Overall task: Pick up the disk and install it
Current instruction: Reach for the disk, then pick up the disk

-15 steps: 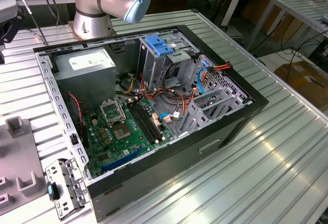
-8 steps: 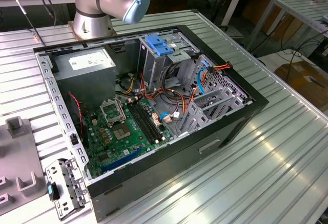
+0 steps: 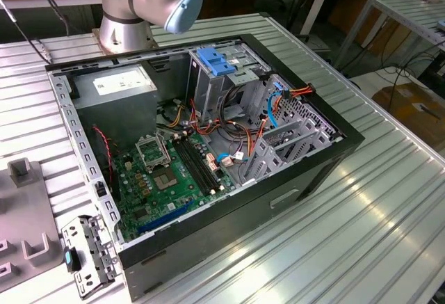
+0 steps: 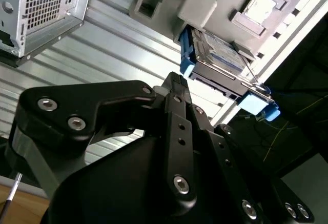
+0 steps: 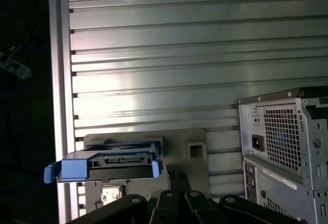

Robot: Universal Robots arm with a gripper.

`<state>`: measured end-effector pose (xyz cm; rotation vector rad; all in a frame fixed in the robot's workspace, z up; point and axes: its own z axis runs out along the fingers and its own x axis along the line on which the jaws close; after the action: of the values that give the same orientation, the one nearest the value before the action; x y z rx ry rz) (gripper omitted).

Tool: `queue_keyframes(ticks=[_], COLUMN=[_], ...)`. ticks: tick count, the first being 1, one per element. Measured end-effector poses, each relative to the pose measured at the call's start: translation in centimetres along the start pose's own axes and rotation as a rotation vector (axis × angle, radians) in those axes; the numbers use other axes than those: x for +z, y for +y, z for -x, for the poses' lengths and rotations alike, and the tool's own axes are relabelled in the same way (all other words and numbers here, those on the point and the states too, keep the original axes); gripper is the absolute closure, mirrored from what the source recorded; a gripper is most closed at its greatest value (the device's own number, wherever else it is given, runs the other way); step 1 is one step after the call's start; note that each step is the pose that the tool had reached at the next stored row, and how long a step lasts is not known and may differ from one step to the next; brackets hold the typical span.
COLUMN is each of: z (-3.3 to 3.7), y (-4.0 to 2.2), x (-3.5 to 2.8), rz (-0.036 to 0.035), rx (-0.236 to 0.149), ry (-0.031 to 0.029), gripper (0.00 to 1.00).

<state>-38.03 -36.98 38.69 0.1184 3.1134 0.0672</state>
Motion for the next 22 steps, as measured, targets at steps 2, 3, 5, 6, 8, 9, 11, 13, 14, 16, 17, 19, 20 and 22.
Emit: queue_keyframes(ticks=[2,3,5,6,8,9,11,13,14,16,17,19,20,22], z=[-0.82,-1.51,-3.14,-3.91,-4.80,-5.39,-6.64,-7.61,-8.26,-8.80,-8.86,-8.89,-8.90,-8.91], y=[0.01,0.00,-0.10,-0.15,-0.21,-0.26,-0.34,-0.40,-0.45,-0.50,-0.50,-0.50,-0.50,-0.50], x=[0.05,0.09,0.17,0.21,0.27,0.32,0.41,0.47,0.52,0.53,0.53,0.53,0.53,0.53], rz=[0.0004,0.0003,0.0002,0.0001,0.0002,0.0001,0.0002,0.0001,0.0002,0.0001,0.0001,0.0001,0.0001,0.0002], rx=[0.000,0.000,0.000,0.000,0.000,0.000,0.000,0.000,0.000,0.000,0.000,0.000,0.000,0.000], ry=[0.0025,0.0039,0.0052,0.0054,0.0056,0.0057,0.0056,0.0057,0.0057,0.0060,0.0059,0.0059,0.0059,0.0059], gripper=[0.89,0.89,0.89,0.89,0.89,0.89,0.89,0.89,0.89,0.89,0.89,0.89,0.89,0.89])
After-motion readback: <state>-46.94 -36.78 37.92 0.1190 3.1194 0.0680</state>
